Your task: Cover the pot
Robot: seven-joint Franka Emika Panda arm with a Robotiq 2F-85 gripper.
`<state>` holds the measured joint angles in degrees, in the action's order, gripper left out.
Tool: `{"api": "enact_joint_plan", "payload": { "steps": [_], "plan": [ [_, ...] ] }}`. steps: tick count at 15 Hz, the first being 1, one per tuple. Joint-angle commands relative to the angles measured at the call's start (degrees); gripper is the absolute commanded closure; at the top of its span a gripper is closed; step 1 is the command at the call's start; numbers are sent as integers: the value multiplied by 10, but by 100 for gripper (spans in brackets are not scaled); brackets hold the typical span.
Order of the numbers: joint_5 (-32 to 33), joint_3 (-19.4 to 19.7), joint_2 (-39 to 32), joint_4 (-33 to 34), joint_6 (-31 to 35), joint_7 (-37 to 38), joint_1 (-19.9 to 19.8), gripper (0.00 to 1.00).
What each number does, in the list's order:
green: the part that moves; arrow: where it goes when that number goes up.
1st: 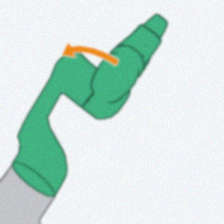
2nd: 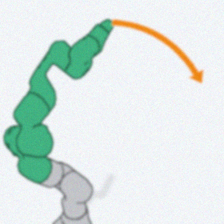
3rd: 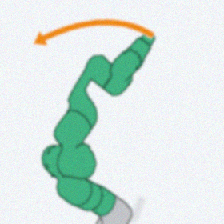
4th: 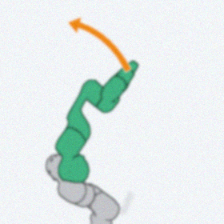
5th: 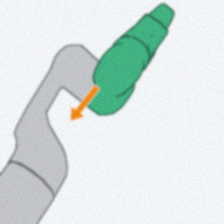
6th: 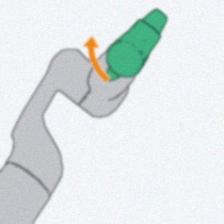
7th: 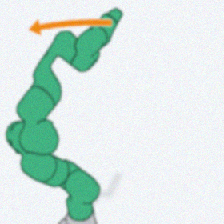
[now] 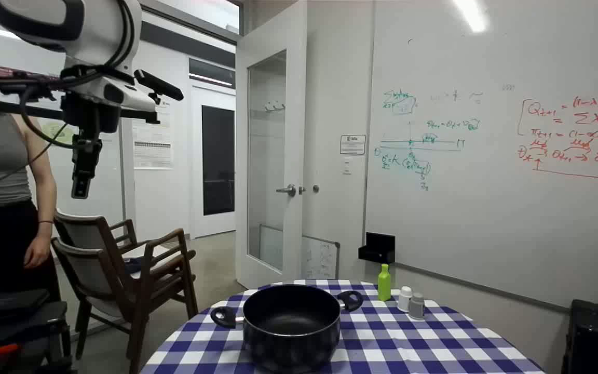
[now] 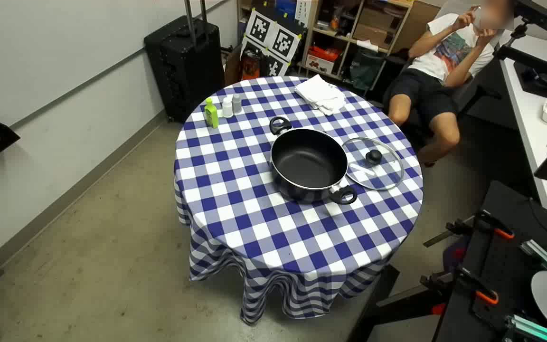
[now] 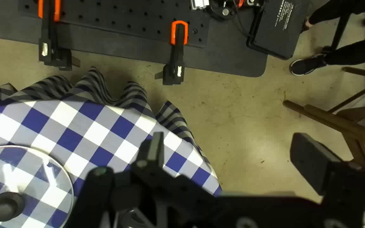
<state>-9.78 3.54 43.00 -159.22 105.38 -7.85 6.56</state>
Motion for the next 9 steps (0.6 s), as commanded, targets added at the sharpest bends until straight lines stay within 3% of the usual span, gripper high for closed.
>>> {"api": "enact_joint_plan", "payload": {
  "steps": [1,9],
  "plan": [
    [-4,-7,-1,1,-2,-5,-8,0],
    [5,-8,-31,10,18,6,-29,0]
  ]
}}
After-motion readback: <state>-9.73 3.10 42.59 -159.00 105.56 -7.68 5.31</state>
